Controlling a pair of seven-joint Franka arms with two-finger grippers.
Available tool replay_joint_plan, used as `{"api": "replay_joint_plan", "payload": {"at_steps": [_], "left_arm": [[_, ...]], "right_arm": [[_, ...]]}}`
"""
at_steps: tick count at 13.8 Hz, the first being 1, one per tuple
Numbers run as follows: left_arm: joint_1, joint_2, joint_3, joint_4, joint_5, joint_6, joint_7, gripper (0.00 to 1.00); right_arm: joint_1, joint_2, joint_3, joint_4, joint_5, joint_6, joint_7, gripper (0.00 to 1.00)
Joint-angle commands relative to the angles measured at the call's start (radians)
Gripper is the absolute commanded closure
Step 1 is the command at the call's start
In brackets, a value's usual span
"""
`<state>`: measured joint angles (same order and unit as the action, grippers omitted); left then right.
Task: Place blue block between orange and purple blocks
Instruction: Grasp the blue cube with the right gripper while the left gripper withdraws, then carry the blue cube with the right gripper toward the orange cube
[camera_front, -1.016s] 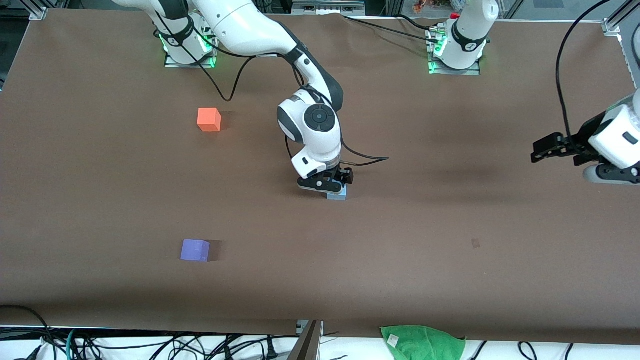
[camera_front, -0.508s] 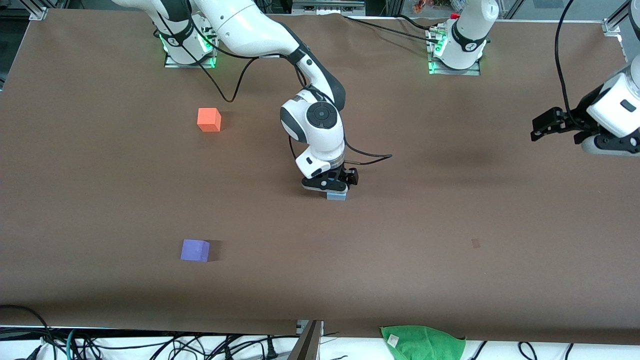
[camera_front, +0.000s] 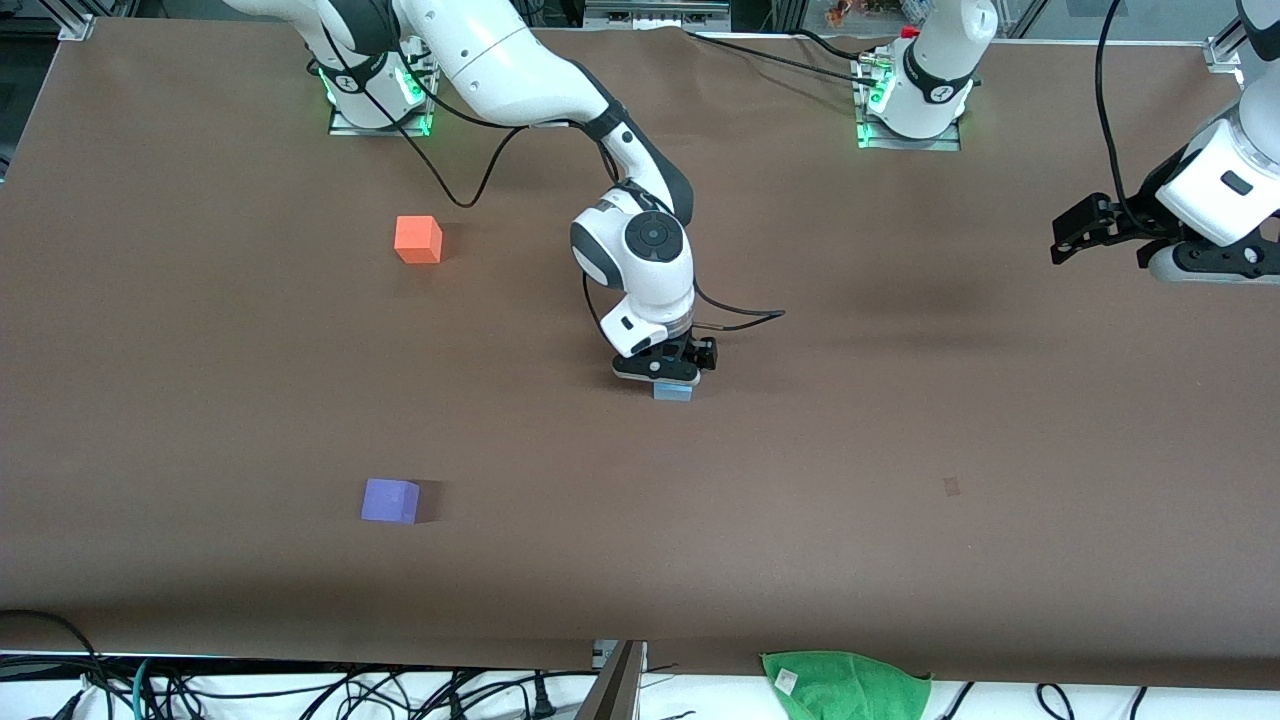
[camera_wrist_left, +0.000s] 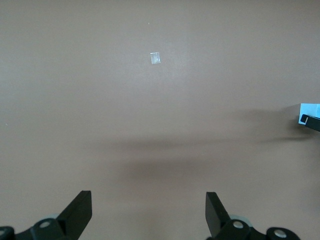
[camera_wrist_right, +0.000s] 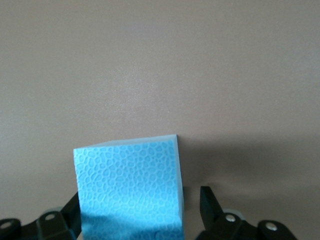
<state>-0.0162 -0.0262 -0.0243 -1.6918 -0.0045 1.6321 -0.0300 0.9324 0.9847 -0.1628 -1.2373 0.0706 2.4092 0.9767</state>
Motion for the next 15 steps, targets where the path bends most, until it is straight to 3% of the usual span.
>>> {"api": "replay_joint_plan", "payload": {"at_steps": [1, 2, 5, 7, 11, 15], "left_arm": [[-0.018, -0.005, 0.011, -0.005, 0.021, -0.001, -0.008, 0.0], [-0.018, 0.0, 0.009, 0.003, 0.023, -0.001, -0.011, 0.0], [-0.008, -0.001, 0.009, 0.003, 0.023, -0.012, -0.01, 0.0], [-0.007, -0.001, 0.012, 0.003, 0.021, -0.031, -0.01, 0.0], [-0.007, 0.0, 0.012, 0.004, 0.021, -0.031, -0.01, 0.0], [-0.008, 0.0, 0.009, 0.006, 0.021, -0.031, -0.01, 0.0]], "right_arm": [[-0.018, 0.005, -0.012, 0.032, -0.009, -0.012, -0.028, 0.81], [-0.03, 0.003, -0.012, 0.032, -0.005, -0.018, -0.053, 0.95], [-0.113, -0.049, -0.008, 0.016, 0.006, -0.105, -0.197, 0.96], [-0.186, -0.16, -0.007, -0.106, 0.041, -0.162, -0.368, 0.96], [-0.27, -0.418, -0.029, -0.448, 0.051, -0.176, -0.596, 0.96], [-0.274, -0.569, -0.173, -0.73, 0.049, -0.122, -0.826, 0.96]]}}
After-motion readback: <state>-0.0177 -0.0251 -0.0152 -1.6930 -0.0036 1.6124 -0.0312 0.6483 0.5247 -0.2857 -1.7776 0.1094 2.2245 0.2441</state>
